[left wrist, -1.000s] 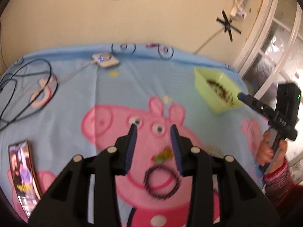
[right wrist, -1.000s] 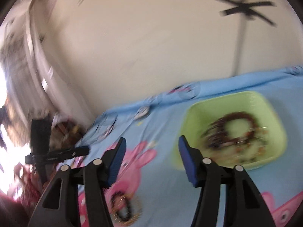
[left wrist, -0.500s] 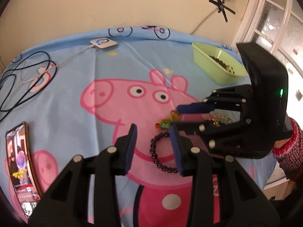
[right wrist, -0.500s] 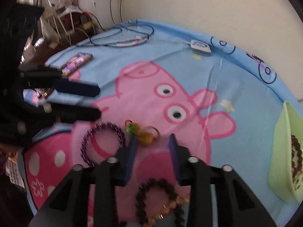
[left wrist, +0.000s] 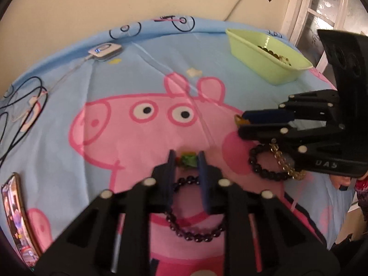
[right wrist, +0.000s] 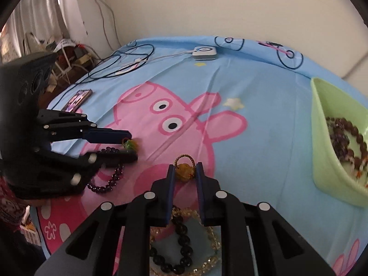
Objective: Organize jewelry
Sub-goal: 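Lift the orange charm with the right gripper and drop it into the tray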
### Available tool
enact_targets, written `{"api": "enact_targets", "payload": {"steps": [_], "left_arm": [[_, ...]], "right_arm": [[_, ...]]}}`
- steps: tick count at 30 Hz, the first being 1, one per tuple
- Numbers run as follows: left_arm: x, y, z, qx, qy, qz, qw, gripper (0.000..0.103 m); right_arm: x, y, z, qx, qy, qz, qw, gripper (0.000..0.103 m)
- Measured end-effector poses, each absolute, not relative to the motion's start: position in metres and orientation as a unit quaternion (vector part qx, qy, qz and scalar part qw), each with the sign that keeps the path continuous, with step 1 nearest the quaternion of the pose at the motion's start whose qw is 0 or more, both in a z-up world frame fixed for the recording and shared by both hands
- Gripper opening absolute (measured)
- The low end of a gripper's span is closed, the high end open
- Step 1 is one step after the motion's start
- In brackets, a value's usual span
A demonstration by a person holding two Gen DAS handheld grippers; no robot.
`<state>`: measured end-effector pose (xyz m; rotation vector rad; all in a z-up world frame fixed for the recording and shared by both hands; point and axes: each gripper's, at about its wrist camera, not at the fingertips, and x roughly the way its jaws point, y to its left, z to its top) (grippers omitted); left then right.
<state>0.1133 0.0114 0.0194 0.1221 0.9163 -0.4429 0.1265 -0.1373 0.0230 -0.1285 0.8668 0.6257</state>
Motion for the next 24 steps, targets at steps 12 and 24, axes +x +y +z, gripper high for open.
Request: {"api": "enact_targets", "payload": {"steps": [12,24], "left_arm": [[0.104,-0.045,0.062,0.033,0.407,-0.302,0.862,0.018],[0.072,-0.145,0.045,0.089,0.418,-0.383,0.819,0.018]], "right_arm": [[0.093,-0.227,0.045,0.025,0.376,0.238,0.895,0.0],[0.03,-0.277,0.024,0.012,0.395,0.182,0.9,0.0]]}}
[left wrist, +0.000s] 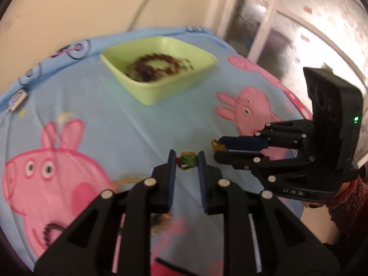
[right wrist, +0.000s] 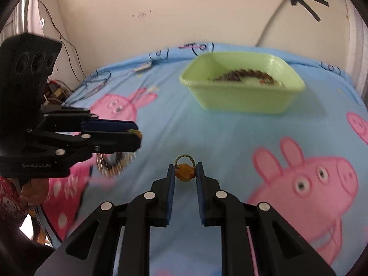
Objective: Organize jewelry
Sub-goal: 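Lift the orange charm with the right gripper and drop it into the tray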
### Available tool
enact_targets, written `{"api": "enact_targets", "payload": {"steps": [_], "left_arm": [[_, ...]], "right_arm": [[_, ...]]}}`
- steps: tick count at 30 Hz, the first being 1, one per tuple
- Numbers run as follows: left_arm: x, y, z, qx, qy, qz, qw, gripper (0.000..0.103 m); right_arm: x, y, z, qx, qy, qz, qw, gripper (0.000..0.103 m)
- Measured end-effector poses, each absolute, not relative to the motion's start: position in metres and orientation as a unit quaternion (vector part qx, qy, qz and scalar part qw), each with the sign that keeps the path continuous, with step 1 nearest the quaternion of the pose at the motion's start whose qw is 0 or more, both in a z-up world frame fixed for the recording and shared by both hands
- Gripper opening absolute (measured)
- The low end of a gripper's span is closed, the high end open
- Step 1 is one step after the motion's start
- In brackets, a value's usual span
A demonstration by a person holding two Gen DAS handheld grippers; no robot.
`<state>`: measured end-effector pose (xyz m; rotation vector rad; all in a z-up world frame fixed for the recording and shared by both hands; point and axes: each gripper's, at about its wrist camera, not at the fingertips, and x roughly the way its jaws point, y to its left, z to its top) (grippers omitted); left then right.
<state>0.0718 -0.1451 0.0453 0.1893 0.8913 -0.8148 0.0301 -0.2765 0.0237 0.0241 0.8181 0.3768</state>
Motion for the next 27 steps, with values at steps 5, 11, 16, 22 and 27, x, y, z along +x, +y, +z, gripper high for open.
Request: {"api": "enact_targets", "payload": {"steps": [5,11,16,22,27], "left_arm": [[0.053,-0.162,0.031,0.116,0.424,-0.383,0.813,0.018],[0.05,-0.156,0.024,0.126,0.434,-0.369,0.812,0.037],[0.044,-0.15,0.03,0.129,0.425,-0.37,0.816,0.038],[0.042,-0.16,0.022,0.147,0.429,-0.371,0.811,0.038],[0.042,-0.162,0.02,0.147,0.427,-0.369,0.812,0.038]], "right_arm": [[0.008,-0.276,0.019,-0.007,0.395,0.181,0.901,0.0],[-0.003,-0.284,0.02,0.004,0.377,0.177,0.909,0.013],[-0.006,-0.288,0.024,0.002,0.368,0.179,0.912,0.019],[-0.001,-0.28,0.021,-0.018,0.376,0.186,0.908,0.019],[0.004,-0.277,0.017,-0.022,0.389,0.186,0.902,0.019]]}}
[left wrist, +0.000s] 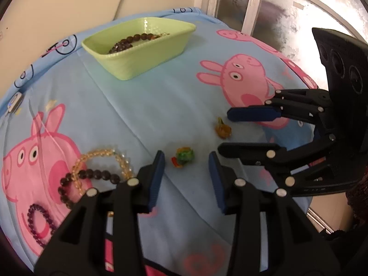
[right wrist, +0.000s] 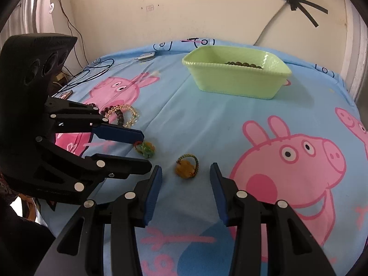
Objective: Organize jewelry
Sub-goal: 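Lift the orange charm with the right gripper and drop it into the tray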
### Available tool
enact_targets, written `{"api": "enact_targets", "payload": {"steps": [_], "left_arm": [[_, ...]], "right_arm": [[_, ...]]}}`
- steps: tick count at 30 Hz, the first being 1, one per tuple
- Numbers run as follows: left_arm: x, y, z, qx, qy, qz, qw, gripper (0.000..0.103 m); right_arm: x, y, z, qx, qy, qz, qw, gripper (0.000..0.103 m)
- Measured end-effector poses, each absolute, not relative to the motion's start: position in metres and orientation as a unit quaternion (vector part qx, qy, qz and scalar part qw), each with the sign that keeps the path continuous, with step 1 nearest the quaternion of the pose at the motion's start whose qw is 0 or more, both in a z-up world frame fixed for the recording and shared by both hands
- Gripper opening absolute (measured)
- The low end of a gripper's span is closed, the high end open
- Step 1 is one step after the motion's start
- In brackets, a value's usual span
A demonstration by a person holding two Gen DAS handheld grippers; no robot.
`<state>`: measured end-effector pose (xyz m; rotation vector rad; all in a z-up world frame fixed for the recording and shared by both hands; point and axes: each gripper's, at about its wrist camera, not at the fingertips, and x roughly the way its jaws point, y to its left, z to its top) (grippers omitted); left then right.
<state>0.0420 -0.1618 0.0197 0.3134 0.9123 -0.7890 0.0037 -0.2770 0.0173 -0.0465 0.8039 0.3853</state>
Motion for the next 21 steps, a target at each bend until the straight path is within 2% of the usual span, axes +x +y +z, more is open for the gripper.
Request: {"api": "enact_targets", "payload": {"steps": [2,4,5,6,13,21], "left_arm": [[0.041,-0.162,0.019,0.146,0.424,-0.369,0.814,0.035],[0.04,-0.162,0.018,0.151,0.418,-0.367,0.817,0.023],[0.039,-0.162,0.018,0.151,0.417,-0.368,0.817,0.019],[0.039,-0.161,0.018,0.146,0.42,-0.372,0.815,0.018],[0.039,-0.155,0.021,0.11,0.439,-0.397,0.798,0.017],[0.089,-0.163,0.079,0.063,0.409,-0.41,0.813,0.017]], "right_arm": [[0.004,-0.278,0.016,-0.022,0.388,0.186,0.902,0.017],[0.004,-0.278,0.016,-0.023,0.388,0.186,0.902,0.009],[0.004,-0.278,0.016,-0.023,0.389,0.187,0.902,0.0],[0.003,-0.277,0.015,-0.024,0.39,0.188,0.901,0.0],[-0.003,-0.287,0.018,0.014,0.389,0.207,0.898,0.0],[0.035,-0.327,0.068,0.081,0.324,0.204,0.92,0.0]]}}
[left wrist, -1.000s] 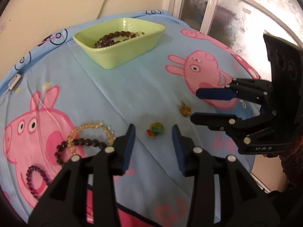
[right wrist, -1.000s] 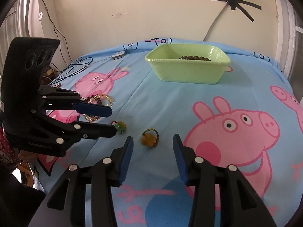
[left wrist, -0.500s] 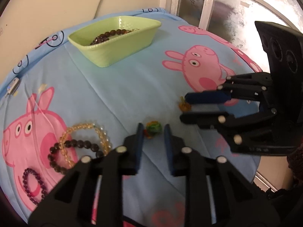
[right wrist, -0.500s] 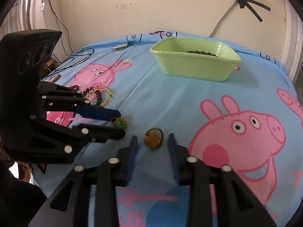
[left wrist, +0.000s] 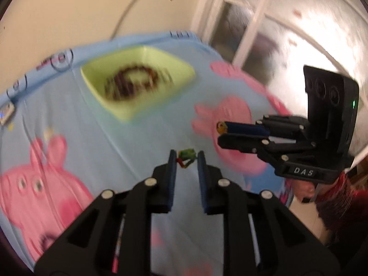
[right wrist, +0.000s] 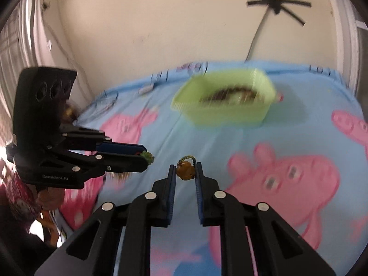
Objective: Organize jewelry
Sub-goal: 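Lift the orange charm with the right gripper and drop it into the tray, then return the right gripper and grasp the clear amber crystal bracelet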
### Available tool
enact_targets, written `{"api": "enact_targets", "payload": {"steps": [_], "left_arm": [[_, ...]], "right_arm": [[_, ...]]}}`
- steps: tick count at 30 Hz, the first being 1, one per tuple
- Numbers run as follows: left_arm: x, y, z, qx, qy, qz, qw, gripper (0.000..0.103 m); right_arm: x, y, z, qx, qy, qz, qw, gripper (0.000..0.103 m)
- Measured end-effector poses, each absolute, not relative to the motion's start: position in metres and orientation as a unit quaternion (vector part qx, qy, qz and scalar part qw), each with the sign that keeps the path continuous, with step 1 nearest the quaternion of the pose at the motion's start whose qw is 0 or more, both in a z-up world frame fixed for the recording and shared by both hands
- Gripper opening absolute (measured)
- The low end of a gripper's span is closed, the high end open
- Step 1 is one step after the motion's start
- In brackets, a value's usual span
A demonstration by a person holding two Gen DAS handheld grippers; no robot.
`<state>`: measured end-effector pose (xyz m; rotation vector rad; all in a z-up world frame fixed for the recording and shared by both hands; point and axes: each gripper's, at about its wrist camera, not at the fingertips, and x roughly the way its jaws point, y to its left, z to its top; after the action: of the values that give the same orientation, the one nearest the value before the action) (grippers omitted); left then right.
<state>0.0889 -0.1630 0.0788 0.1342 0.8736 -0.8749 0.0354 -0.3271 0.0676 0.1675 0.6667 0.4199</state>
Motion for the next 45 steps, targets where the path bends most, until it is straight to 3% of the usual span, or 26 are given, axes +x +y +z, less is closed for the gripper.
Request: {"api": "enact_targets", "payload": {"steps": [10,12,13,15,22,27,36,38,42,45], "left_arm": [[0.197,-0.173,0.082,0.003,0.444,-0.368,0.817,0.017],[0.21,-0.172,0.075,-0.015,0.46,-0.367,0.809,0.022],[0.215,-0.17,0.072,-0.024,0.465,-0.364,0.807,0.032],[0.22,-0.166,0.07,-0.034,0.468,-0.361,0.806,0.037],[0.191,-0.12,0.098,-0.067,0.427,-0.358,0.827,0.037],[0.14,-0.04,0.107,-0.097,0.398,-0.314,0.857,0.037],[0.085,0.046,0.071,-0.124,0.42,-0.235,0.868,0.037],[0.077,0.05,0.069,-0.123,0.417,-0.235,0.869,0.037],[0.069,0.04,0.065,-0.121,0.417,-0.255,0.864,0.037],[0.065,0.017,0.062,-0.088,0.421,-0.27,0.861,0.037]], "right_arm": [[0.143,-0.339,0.067,0.153,0.339,0.218,0.902,0.0],[0.155,-0.341,0.061,0.168,0.342,0.213,0.9,0.0],[0.156,-0.343,0.059,0.177,0.339,0.208,0.9,0.002],[0.154,-0.347,0.059,0.191,0.325,0.206,0.903,0.011],[0.117,-0.351,0.058,0.229,0.304,0.211,0.9,0.013],[0.082,-0.333,0.042,0.248,0.31,0.229,0.889,0.013],[0.051,-0.252,0.032,0.146,0.363,0.262,0.882,0.013],[0.053,-0.235,0.032,0.116,0.377,0.262,0.881,0.012],[0.059,-0.202,0.026,0.038,0.397,0.238,0.886,0.0],[0.066,-0.194,0.016,0.005,0.402,0.21,0.891,0.0]]}}
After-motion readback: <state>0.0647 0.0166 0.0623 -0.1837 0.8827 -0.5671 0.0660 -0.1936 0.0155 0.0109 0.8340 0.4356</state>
